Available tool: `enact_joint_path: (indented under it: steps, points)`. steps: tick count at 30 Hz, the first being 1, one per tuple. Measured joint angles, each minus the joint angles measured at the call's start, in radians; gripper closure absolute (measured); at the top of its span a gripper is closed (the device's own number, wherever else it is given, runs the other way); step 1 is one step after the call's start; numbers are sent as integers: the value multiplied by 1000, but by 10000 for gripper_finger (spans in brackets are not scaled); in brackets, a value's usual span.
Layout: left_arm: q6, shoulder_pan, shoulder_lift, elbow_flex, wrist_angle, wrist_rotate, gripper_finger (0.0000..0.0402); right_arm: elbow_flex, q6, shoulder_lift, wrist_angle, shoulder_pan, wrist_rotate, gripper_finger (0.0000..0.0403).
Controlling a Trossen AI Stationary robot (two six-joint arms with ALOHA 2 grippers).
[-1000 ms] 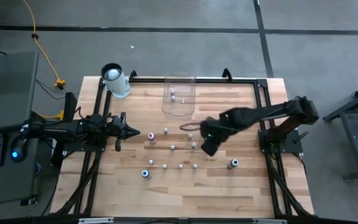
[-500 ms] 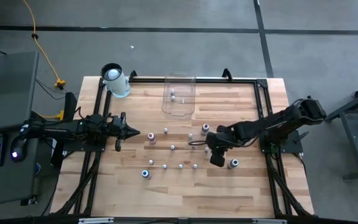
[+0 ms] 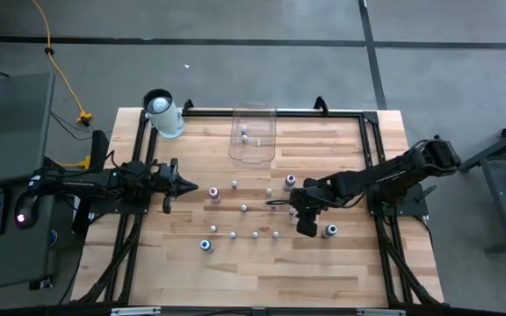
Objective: Pick & Place food coloring
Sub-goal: Put the small blue food coloring bottle into the container
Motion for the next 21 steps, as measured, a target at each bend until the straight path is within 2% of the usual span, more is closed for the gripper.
enact_joint_path:
  steps: [11, 21]
  points:
    - [0, 0, 0, 0, 0, 0, 401, -85, 53, -148, -58, -43, 19, 308]
    - [0, 0, 0, 0, 0, 0, 401, -267, -106, -200, 265, -65, -65, 296]
